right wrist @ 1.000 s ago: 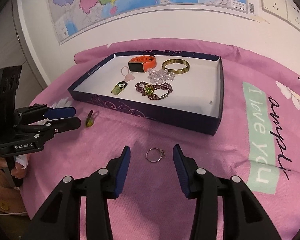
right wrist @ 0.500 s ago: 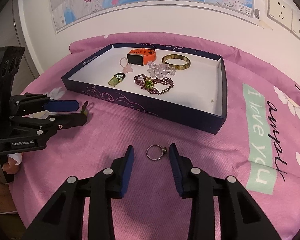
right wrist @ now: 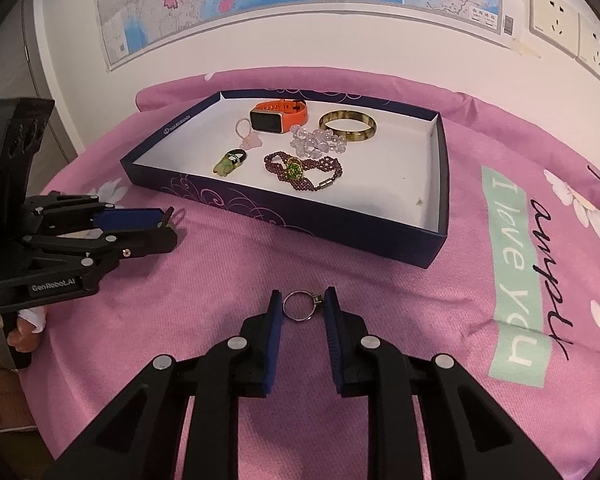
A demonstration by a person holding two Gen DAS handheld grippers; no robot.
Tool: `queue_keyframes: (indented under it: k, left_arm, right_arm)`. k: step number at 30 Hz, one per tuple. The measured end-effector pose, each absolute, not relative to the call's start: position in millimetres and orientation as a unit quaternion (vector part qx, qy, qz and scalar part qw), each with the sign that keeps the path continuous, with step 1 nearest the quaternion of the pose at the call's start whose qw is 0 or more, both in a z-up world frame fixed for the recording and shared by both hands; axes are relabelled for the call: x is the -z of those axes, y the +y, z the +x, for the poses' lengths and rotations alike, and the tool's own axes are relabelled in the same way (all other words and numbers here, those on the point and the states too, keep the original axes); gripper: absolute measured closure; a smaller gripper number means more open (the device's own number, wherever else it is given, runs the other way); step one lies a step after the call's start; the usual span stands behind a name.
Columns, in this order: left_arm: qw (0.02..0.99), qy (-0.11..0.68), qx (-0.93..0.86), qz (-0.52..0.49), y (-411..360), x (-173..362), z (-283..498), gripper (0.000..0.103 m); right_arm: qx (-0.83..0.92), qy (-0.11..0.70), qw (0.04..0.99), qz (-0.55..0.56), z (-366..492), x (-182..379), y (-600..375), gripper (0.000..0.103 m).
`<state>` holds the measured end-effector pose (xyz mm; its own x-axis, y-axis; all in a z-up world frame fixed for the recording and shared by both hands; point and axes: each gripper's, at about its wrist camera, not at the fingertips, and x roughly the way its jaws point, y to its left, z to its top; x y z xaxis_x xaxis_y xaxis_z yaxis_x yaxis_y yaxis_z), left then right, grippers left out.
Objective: Organize jewelry
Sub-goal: 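Grasp the green-stone pendant cord with the left tool while the right tool grasps the silver ring, then lift and carry the pendant with the left tool toward the tray while the right tool carries the silver ring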
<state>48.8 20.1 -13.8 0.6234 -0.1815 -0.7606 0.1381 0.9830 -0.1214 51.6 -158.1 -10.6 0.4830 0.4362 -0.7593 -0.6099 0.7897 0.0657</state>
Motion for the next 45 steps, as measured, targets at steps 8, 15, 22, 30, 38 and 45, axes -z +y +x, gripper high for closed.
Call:
queue_keyframes:
  k: [8, 15, 22, 30, 38, 45]
  left_arm:
    - [0.901, 0.425, 0.083, -0.025, 18.5, 14.6, 48.5, 0.087]
    - [0.904, 0.419, 0.080, -0.031, 19.4, 10.8, 43.3, 0.087]
    - [0.908, 0.409, 0.081, -0.035, 21.3, 1.1, 36.9, 0.087]
    - [0.912, 0.399, 0.081, -0.036, 21.5, -6.9, 31.9, 0.087]
    - [0.915, 0.394, 0.078, -0.037, 22.3, -10.8, 29.2, 0.087]
    - [0.917, 0.391, 0.076, -0.039, 23.7, -13.4, 30.1, 0.087]
  right_arm:
    - [-0.322, 0.405, 0.852, -0.080, 52.9, 6.8, -162.2, 0.084]
    - [-0.336, 0.398, 0.852, -0.064, 52.1, 2.6, -162.4, 0.084]
    - [-0.346, 0.388, 0.852, -0.058, 49.8, -3.1, -158.5, 0.084]
    - [-0.356, 0.380, 0.852, -0.055, 49.5, -8.9, -152.4, 0.084]
    - [-0.363, 0.374, 0.852, -0.052, 51.0, -13.0, -146.6, 0.084]
    - [-0.369, 0.369, 0.852, -0.052, 52.7, -16.5, -140.8, 0.084]
